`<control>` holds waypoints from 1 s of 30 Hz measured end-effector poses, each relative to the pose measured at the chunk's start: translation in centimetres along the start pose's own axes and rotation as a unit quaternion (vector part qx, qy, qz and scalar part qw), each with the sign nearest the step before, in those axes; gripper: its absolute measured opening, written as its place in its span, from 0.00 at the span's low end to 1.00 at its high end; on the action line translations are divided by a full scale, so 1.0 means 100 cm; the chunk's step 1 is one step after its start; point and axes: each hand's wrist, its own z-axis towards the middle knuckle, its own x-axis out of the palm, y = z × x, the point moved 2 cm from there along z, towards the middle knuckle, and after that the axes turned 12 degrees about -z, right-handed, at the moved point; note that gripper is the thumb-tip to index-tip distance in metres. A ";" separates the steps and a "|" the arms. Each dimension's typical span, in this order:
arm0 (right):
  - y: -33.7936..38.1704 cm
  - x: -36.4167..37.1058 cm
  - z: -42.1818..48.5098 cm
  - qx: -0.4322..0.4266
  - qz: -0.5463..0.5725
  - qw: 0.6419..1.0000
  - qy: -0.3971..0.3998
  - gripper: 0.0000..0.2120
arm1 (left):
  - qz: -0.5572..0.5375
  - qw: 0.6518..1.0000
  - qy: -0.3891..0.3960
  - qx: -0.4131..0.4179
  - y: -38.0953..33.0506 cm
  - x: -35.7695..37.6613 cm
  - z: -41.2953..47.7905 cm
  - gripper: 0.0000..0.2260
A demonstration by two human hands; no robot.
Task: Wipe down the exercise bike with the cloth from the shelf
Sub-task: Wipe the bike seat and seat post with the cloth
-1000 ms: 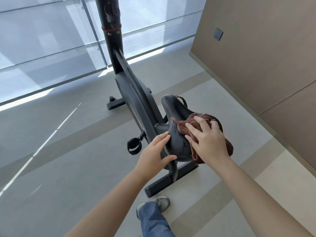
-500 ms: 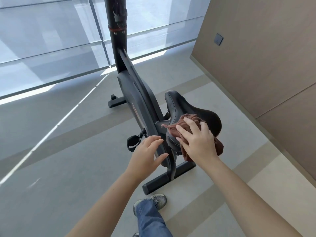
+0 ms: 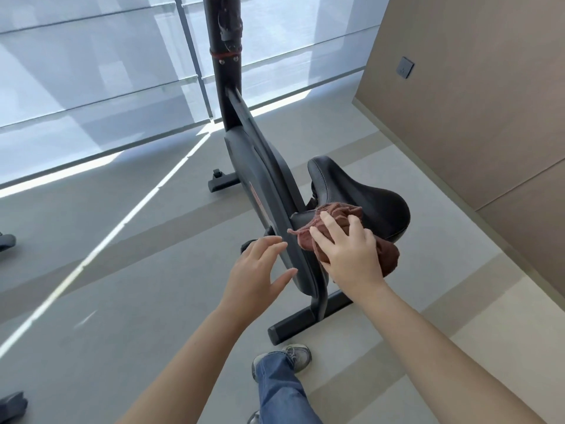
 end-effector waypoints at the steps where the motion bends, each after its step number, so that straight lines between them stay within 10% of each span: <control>1: 0.001 0.001 -0.005 0.005 -0.002 1.000 0.006 0.22 | -0.003 1.000 0.004 0.000 -0.001 0.001 -0.001 0.19; 8: 0.006 -0.001 0.062 0.035 0.056 0.995 0.073 0.17 | 0.013 1.000 0.021 0.005 -0.002 0.009 0.004 0.21; 16: -0.022 0.014 -0.008 0.133 0.138 0.981 -0.037 0.20 | 0.002 0.998 0.052 0.021 -0.006 0.018 0.022 0.23; 23: -0.077 0.042 0.073 0.256 0.183 0.945 0.090 0.18 | 0.043 0.990 0.115 0.066 -0.007 0.035 0.050 0.29; 30: -0.046 0.032 0.001 0.307 0.216 0.925 -0.052 0.14 | 0.135 0.965 0.196 0.112 -0.004 0.041 0.096 0.42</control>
